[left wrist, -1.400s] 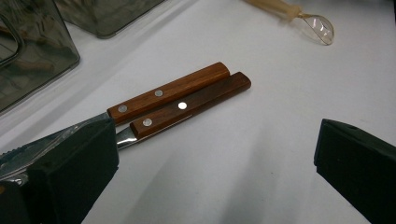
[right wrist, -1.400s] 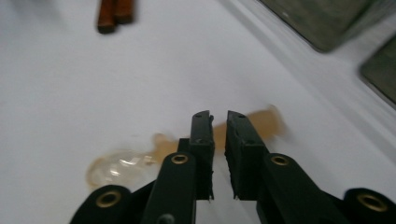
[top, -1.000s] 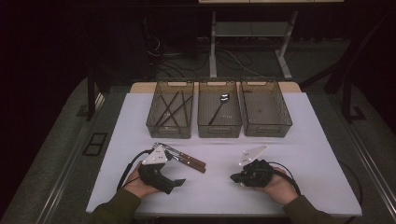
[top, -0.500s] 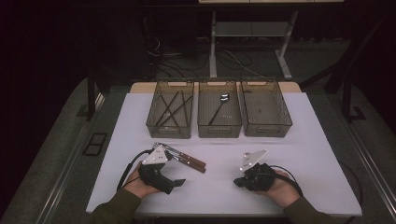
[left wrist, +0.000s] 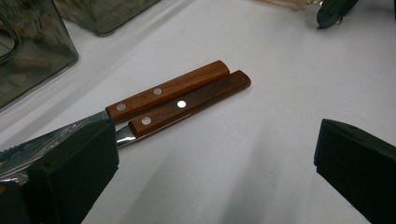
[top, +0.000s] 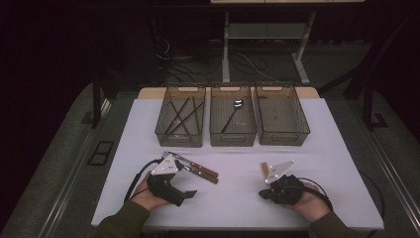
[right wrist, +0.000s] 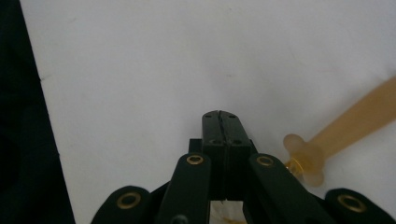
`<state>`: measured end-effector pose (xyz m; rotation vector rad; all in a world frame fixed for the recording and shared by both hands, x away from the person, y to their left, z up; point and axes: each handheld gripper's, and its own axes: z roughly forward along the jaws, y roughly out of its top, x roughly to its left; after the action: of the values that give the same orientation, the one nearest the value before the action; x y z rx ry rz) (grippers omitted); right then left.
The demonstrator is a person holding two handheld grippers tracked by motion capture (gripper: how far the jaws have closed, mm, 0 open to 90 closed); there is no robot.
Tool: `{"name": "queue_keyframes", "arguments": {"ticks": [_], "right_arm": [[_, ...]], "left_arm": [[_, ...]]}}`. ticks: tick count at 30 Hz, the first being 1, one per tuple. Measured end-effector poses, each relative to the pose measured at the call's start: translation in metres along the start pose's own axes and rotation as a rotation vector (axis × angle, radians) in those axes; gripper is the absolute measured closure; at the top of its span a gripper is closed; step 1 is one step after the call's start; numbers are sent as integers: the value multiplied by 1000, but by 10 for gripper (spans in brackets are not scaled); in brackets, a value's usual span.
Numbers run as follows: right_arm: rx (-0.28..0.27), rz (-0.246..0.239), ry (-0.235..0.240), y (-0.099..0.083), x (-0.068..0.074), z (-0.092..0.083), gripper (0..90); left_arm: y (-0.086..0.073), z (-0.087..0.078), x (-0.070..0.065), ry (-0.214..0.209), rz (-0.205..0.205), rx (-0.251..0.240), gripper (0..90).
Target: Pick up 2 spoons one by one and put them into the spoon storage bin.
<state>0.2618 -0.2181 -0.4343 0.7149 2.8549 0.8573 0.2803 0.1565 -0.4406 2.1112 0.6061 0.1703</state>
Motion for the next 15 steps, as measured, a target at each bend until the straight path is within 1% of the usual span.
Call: {"name": "queue_keyframes", "arguments": {"ticks": [2,5,6,9,10,13,15], "right_arm": [[2,17,-5,-3,-1,-3,898],[11,19,-29,-9,-5,-8,898],[12,27,-28,-11,-5,-9,898],[16,46,-53,-17,-10,-14,898],[14,57,-54,-19,-11,-15,898],[9,67,-55,-22,-14,-16,898],[10,63,-58,-22,-14,-16,898]], "left_arm": [[0,0,0,0,0,0,0],[0,0,0,1,0,0,0],[0,0,0,1,0,0,0],[0,0,0,1,1,1,0],[0,0,0,2,1,1,0],[0,0,0,2,2,2,0],[0,0,0,2,1,2,0]]}}
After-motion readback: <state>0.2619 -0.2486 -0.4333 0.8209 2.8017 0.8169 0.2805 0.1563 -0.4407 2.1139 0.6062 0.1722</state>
